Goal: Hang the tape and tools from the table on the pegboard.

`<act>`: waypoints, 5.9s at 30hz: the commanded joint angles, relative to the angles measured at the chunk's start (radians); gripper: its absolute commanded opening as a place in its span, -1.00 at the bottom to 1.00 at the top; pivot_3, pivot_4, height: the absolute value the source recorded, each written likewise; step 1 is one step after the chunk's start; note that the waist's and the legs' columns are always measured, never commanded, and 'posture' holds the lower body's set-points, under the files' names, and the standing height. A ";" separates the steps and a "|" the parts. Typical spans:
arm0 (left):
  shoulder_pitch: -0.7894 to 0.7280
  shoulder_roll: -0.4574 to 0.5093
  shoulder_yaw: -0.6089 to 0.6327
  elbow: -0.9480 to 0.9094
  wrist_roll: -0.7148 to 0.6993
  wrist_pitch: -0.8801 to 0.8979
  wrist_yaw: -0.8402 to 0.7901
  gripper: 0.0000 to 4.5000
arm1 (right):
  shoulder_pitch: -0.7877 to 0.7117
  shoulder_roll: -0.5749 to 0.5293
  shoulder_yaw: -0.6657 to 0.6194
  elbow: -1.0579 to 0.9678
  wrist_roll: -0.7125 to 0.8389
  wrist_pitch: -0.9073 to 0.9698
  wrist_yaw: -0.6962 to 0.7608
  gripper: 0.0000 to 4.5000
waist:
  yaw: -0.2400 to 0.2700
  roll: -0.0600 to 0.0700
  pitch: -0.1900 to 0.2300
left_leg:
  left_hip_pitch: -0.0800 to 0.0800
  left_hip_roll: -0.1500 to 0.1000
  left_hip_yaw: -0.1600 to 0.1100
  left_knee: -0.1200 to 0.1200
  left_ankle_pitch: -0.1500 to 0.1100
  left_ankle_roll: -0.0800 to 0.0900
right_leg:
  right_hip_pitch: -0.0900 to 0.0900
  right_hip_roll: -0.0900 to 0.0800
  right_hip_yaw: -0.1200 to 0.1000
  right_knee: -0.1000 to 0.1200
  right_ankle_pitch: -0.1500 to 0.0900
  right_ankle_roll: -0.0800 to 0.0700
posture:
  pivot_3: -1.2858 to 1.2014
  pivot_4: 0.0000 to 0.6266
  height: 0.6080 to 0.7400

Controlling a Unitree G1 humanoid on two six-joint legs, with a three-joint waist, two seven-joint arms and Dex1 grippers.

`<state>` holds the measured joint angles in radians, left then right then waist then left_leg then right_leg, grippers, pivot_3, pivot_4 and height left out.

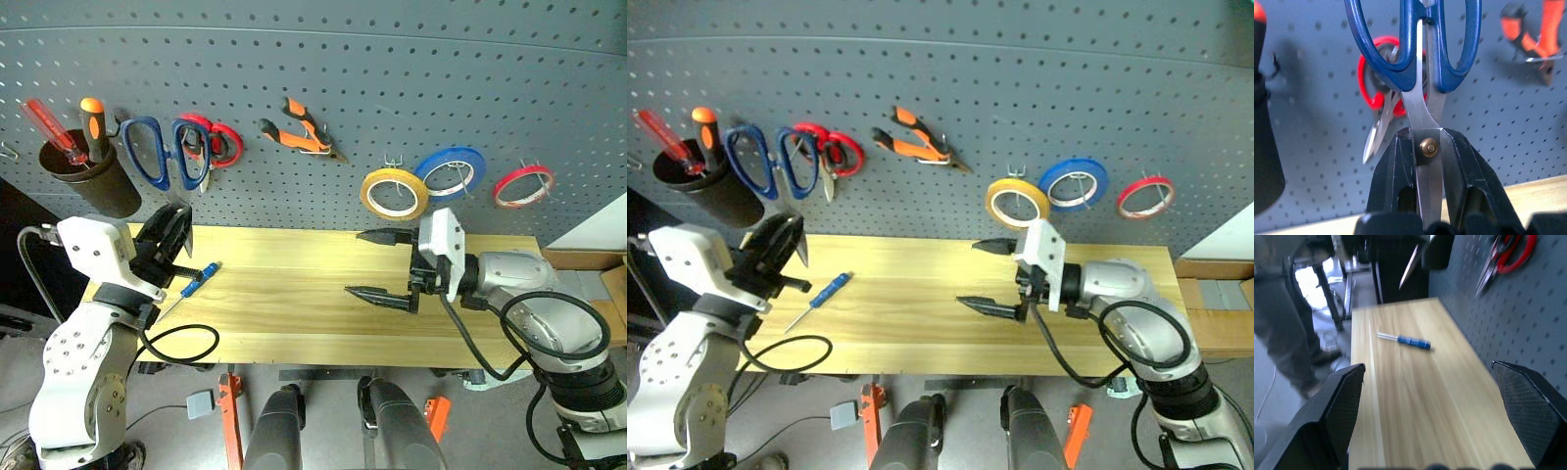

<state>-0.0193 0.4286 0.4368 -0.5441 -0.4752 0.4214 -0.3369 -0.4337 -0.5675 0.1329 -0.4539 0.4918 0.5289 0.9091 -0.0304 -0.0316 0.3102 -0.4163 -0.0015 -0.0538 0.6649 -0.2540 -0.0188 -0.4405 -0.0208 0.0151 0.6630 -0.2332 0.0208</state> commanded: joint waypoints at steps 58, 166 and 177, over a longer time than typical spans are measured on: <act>-0.097 0.407 -0.249 0.503 0.261 0.173 -0.239 0.99 | -0.073 0.073 0.002 -0.114 0.181 0.568 -0.266 1.00 | 0.000 0.000 0.000 | 0.001 0.000 -0.001 0.001 0.004 0.003 | 0.000 0.000 -0.001 0.002 0.000 0.000 | 0.00 -0.01 1.00; -0.686 0.327 0.131 0.361 0.152 -0.120 0.115 -0.76 | -0.065 -0.031 0.065 -0.032 0.032 0.169 -0.043 1.00 | 0.002 -0.001 0.000 | -0.001 -0.002 0.000 -0.001 0.005 -0.001 | -0.001 -0.002 -0.002 0.000 0.003 0.002 | 0.04 -0.07 1.00; -0.641 0.292 0.086 0.506 0.204 -0.297 0.097 -0.76 | -0.062 -0.033 0.061 -0.047 0.034 0.184 -0.054 1.00 | -0.001 -0.001 0.000 | -0.001 -0.002 0.000 -0.001 0.005 -0.001 | -0.001 -0.002 -0.001 0.001 0.003 0.001 | 0.01 -0.06 1.00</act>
<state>-0.6643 0.7147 0.5123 -0.0257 -0.2826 0.1657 -0.2448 -0.4977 -0.5938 0.2094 -0.4572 0.5225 0.7134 0.8609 -0.0312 -0.0329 0.3106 -0.4172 -0.0036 -0.0537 0.6642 -0.2488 -0.0197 -0.4418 -0.0228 0.0139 0.6636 -0.2301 0.0223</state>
